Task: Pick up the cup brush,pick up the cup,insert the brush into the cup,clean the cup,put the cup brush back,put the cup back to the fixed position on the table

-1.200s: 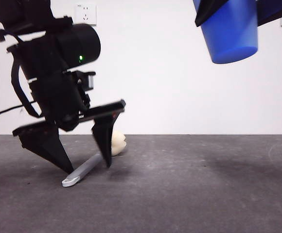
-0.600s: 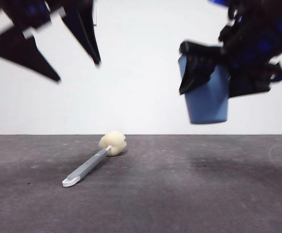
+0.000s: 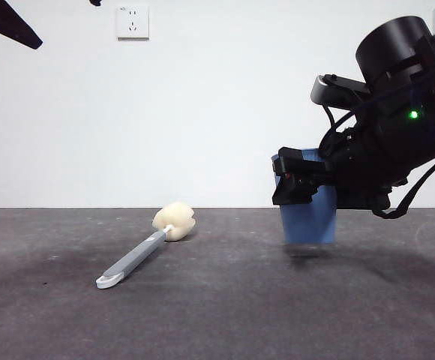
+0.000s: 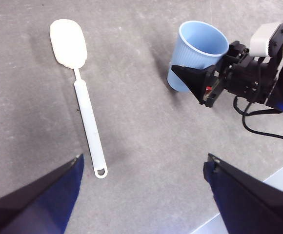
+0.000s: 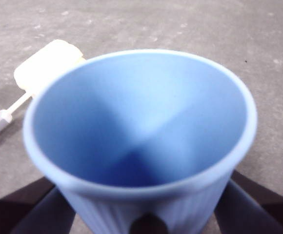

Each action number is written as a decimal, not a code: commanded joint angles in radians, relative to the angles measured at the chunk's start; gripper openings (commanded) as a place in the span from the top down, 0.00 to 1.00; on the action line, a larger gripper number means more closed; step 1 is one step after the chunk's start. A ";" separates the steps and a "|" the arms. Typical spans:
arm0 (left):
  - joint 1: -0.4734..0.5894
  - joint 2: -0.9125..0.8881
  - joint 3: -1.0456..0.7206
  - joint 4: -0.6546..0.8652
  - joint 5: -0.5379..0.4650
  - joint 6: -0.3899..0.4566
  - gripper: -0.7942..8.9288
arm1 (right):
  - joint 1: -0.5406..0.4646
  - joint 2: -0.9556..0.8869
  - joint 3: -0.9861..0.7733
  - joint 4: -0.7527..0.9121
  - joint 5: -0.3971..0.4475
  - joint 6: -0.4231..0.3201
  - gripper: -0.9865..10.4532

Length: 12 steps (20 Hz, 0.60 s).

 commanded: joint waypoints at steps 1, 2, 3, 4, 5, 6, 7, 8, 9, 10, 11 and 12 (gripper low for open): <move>-0.003 0.000 -0.003 0.006 -0.006 0.011 0.49 | -0.016 0.041 -0.010 0.019 -0.032 -0.032 0.92; -0.003 0.000 -0.003 0.008 -0.006 0.011 0.49 | -0.023 0.059 -0.010 0.023 -0.052 -0.042 0.92; -0.003 0.000 -0.003 0.008 -0.007 0.011 0.49 | -0.026 0.070 -0.010 0.023 -0.052 -0.046 0.92; -0.003 0.000 -0.003 0.008 -0.007 0.011 0.49 | -0.027 0.079 -0.010 0.016 -0.052 -0.046 0.92; -0.003 0.000 -0.003 0.007 -0.007 0.011 0.49 | -0.027 0.079 -0.010 0.003 -0.051 -0.046 0.91; -0.003 0.000 -0.003 0.007 -0.007 0.011 0.49 | -0.025 0.078 -0.010 -0.003 -0.051 -0.045 0.87; -0.003 0.000 -0.003 0.007 -0.007 0.011 0.49 | -0.023 0.078 -0.010 -0.006 -0.051 -0.045 0.80; -0.003 0.000 -0.003 0.007 -0.007 0.011 0.49 | -0.020 0.078 -0.010 -0.015 -0.050 -0.045 0.73; -0.003 0.000 -0.003 0.007 -0.007 0.011 0.49 | -0.019 0.078 -0.010 -0.028 -0.050 -0.036 0.68; -0.003 0.000 -0.003 0.006 -0.007 0.012 0.49 | -0.019 0.076 -0.010 -0.053 -0.049 -0.029 0.64; -0.003 0.000 -0.003 0.006 -0.007 0.013 0.49 | -0.019 0.076 -0.010 -0.076 -0.049 -0.029 0.60; -0.003 0.000 -0.003 0.007 -0.007 0.015 0.49 | -0.019 0.075 -0.010 -0.098 -0.048 -0.029 0.58</move>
